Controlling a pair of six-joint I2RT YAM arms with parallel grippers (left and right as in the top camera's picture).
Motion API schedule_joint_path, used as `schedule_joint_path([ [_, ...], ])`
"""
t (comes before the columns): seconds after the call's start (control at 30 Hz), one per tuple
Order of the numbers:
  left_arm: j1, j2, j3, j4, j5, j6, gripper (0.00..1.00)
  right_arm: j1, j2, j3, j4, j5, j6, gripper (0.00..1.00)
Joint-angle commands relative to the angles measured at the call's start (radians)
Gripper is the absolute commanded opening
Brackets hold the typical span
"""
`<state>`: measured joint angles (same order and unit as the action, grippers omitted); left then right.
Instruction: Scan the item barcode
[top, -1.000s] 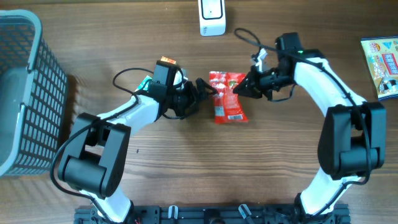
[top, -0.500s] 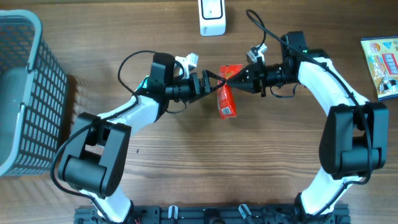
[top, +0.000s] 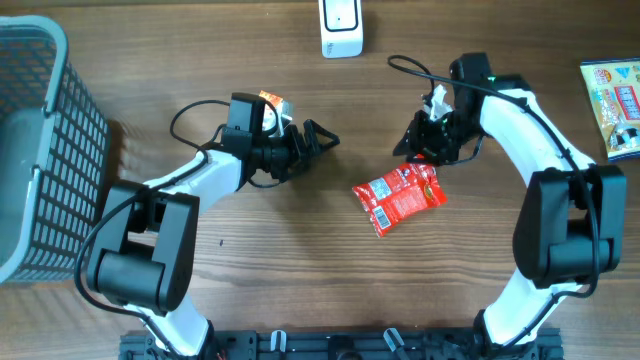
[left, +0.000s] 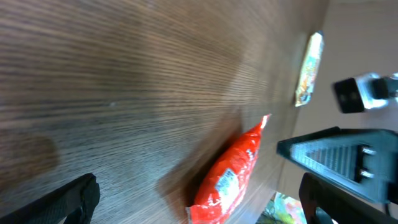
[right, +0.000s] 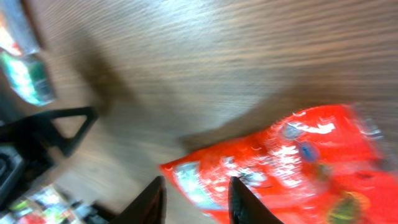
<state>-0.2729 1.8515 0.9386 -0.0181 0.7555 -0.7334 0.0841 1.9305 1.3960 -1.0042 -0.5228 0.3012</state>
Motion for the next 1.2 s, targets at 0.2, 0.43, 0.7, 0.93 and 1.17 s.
schedule_joint_path([
  [0.2, -0.174, 0.008, -0.003, -0.151, -0.095, -0.159, 0.5, -0.005, 0.037, 0.061, 0.177, 0.175, -0.298, 0.56],
  [0.43, -0.301, 0.008, -0.003, -0.27, -0.209, -0.331, 0.18, -0.004, 0.076, -0.011, 0.093, 0.174, -0.263, 0.53],
  [0.7, -0.34, 0.009, -0.003, -0.055, -0.309, -0.413, 0.15, -0.002, 0.076, -0.05, -0.135, 0.116, -0.22, 0.46],
  [0.93, -0.291, -0.008, -0.003, -0.017, -0.316, -0.288, 0.35, 0.066, 0.076, -0.185, -0.062, 0.1, -0.223, 0.75],
  [1.17, -0.177, -0.049, -0.016, -0.43, 0.003, -0.216, 0.53, 0.065, 0.076, -0.185, -0.049, -0.021, -0.339, 1.0],
])
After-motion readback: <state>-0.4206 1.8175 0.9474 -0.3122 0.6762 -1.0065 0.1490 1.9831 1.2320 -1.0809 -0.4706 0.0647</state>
